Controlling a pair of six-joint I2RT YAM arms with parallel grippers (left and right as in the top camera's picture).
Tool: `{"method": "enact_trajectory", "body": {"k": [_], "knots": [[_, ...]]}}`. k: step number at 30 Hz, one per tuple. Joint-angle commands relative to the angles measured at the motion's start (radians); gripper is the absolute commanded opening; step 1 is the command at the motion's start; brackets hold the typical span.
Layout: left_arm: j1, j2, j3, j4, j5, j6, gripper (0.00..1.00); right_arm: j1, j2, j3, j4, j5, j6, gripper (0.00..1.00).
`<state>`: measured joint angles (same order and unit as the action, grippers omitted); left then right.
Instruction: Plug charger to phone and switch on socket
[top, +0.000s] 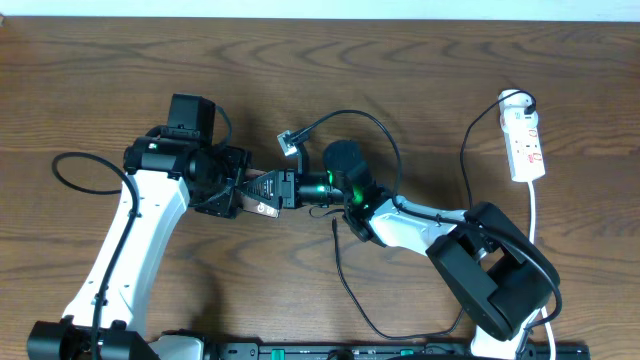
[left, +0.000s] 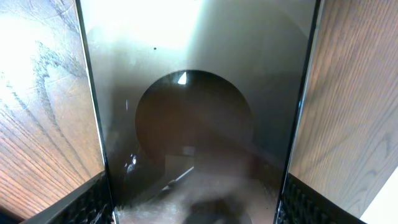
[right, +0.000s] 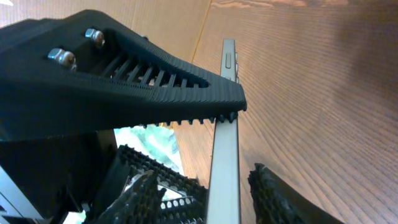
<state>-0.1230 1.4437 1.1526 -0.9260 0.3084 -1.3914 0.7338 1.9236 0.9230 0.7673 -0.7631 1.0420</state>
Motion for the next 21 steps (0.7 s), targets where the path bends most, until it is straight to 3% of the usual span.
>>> {"method": "enact_trajectory", "body": {"k": [1, 10, 21], "knots": [[-0.014, -0.019, 0.010, 0.001, 0.019, -0.010, 0.07, 0.013, 0.008, 0.010, -0.001, 0.013, -0.003, 0.45], [-0.014, -0.019, 0.010, 0.001, 0.020, -0.014, 0.08, 0.021, 0.008, 0.010, -0.001, 0.029, -0.003, 0.42], [-0.014, -0.019, 0.010, 0.001, 0.020, -0.013, 0.07, 0.022, 0.008, 0.010, -0.001, 0.029, -0.003, 0.26]]}}
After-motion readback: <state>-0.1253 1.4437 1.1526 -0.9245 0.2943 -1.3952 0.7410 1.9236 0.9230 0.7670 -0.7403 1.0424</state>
